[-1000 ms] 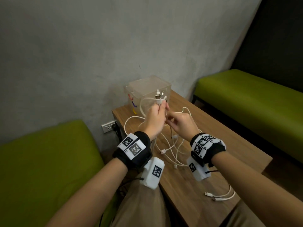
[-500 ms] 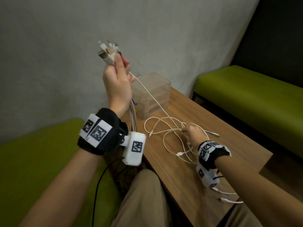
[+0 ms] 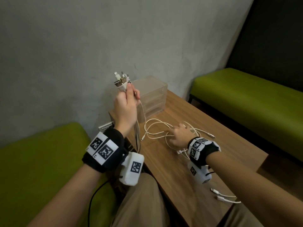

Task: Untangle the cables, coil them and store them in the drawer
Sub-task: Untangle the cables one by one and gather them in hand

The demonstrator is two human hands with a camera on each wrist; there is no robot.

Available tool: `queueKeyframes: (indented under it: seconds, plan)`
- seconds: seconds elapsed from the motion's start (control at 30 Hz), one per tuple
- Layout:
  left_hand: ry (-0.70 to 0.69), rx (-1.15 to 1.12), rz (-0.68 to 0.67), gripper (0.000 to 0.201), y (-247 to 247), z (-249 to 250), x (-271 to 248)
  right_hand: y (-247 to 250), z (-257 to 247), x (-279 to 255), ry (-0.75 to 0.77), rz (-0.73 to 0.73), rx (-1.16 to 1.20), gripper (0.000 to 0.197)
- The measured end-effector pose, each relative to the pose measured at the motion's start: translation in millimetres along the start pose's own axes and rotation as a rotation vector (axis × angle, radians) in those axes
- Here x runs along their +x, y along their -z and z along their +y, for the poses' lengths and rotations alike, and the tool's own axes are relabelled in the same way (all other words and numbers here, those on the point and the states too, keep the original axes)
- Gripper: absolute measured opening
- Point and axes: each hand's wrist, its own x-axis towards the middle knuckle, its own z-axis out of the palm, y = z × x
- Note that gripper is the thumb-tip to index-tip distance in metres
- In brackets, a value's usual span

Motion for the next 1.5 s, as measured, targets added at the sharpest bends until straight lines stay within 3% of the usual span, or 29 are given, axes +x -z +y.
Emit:
queueKeyframes:
  seconds: [0.1,0.2,0.33,0.4,0.53,0.67,0.8,0.87,1.1,1.27,1.4,1.5]
  plan:
    - [-0.053,-0.166,0.036,0.033,-1.4,12.8,4.5,-16.4,-5.7,-1.5,-0.003,0.026,-0.173,0.037]
    - [-0.148,-0.318,0.103,0.030,6.1,26.0,12.9,-29.5,-7.9,-2.0,0.013,0.238,-0.096,0.020]
    - [-0.217,-0.280,0.157,0.033,13.8,25.6,13.7,-27.0,-7.1,-3.6,-0.028,0.370,-0.121,0.023]
    - [-0.173,-0.027,0.095,0.040,13.8,17.8,8.3,-20.3,-7.6,-6.0,-0.048,0.444,-0.116,0.019]
    - [-0.137,0.432,-0.079,0.035,0.8,2.1,-13.3,-0.8,-7.8,-5.4,-0.023,0.602,0.307,0.018]
    - [-0.166,0.528,-0.169,0.027,-19.6,-7.7,-27.6,17.9,-16.5,-10.3,0.144,0.777,0.284,0.025]
    - [-0.019,0.567,-0.459,0.026,-40.2,-23.8,-31.1,27.9,-27.7,-17.0,0.271,0.837,0.362,0.023]
    - [0.011,0.606,-0.523,0.026,-44.6,-30.4,-31.3,27.9,-28.7,-18.8,0.294,0.879,0.381,0.021]
    - [-0.050,0.690,-0.505,0.024,-38.0,-36.0,-21.9,20.8,-33.2,-21.2,0.373,0.771,0.252,0.019]
    - [-0.226,0.763,-0.457,0.017,-27.5,-29.0,-22.4,12.9,-31.5,-17.3,0.374,0.663,0.310,0.019]
    - [-0.122,0.646,-0.303,0.022,-15.6,-28.3,-10.4,-3.7,-7.0,-17.4,0.309,0.486,0.186,0.012]
    - [-0.122,0.564,-0.230,0.025,-15.4,-26.4,-8.9,-3.2,0.7,-12.7,0.220,0.405,0.409,0.014]
